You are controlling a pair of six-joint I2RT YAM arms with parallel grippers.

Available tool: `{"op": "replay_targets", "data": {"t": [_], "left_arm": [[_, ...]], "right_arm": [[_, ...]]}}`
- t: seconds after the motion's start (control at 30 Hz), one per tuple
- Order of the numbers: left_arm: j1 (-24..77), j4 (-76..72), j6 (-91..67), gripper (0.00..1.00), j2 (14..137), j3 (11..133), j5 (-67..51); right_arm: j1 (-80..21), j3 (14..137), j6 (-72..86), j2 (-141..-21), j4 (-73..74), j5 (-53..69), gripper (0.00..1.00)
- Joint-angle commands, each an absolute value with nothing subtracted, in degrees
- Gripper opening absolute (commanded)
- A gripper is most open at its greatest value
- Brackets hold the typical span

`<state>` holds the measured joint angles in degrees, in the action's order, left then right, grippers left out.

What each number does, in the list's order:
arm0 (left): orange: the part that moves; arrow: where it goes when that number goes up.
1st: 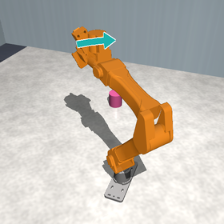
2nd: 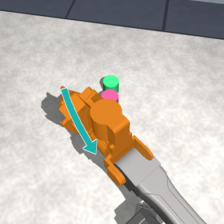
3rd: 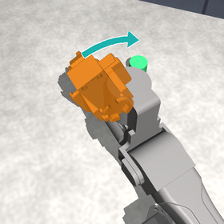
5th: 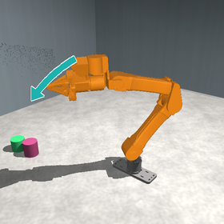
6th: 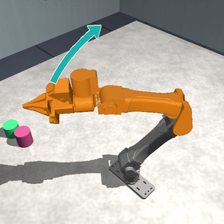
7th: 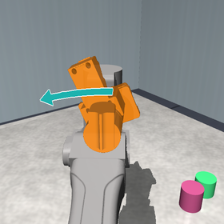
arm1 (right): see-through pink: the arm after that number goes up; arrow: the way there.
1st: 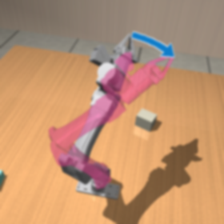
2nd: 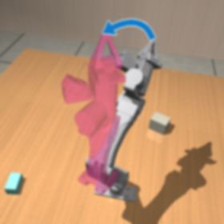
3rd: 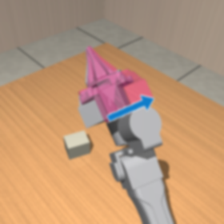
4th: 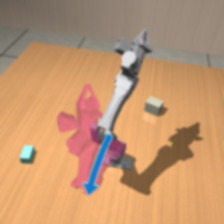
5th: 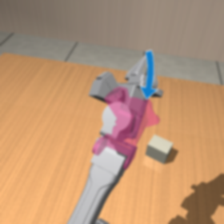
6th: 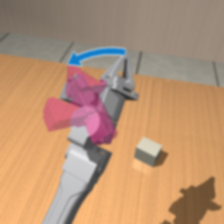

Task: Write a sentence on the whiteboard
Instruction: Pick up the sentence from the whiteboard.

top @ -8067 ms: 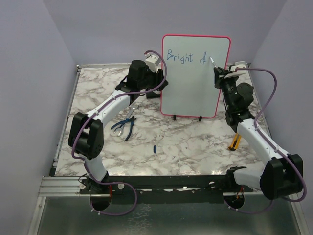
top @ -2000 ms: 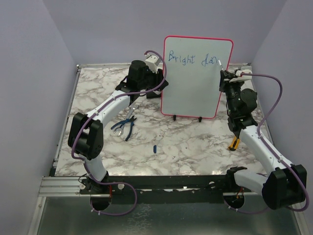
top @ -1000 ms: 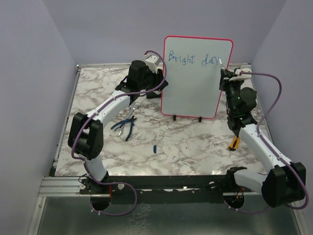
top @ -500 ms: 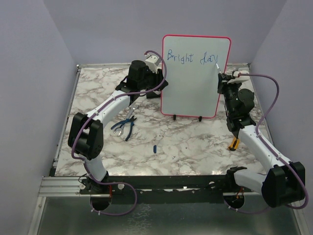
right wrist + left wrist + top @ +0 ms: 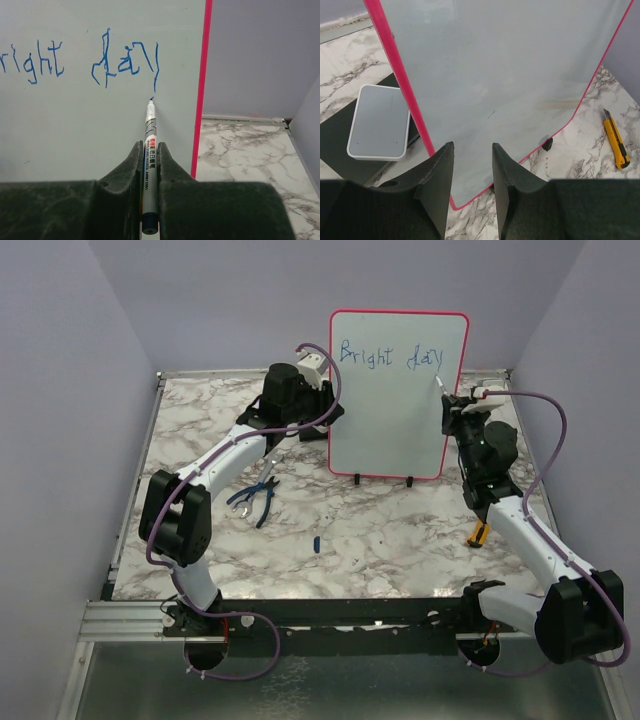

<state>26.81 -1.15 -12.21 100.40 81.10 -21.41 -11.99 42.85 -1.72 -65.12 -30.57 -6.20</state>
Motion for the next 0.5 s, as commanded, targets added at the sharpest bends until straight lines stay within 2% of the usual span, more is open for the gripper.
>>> {"op": "replay_targets", "data": {"t": [0.0,0.47], "left_arm": [[27.2,-1.8,-12.2,0.38,97.6,80.8,-21.8],[27.3,-1.7,-12.3,0.38,97.6,80.7,-21.2]], "right_arm": [[-11.8,42.2,-1.2,-64.0,-29.7,-4.7,0.01],[-11.8,40.6,-0.7,-58.4,-29.2,-5.5,0.01]]}}
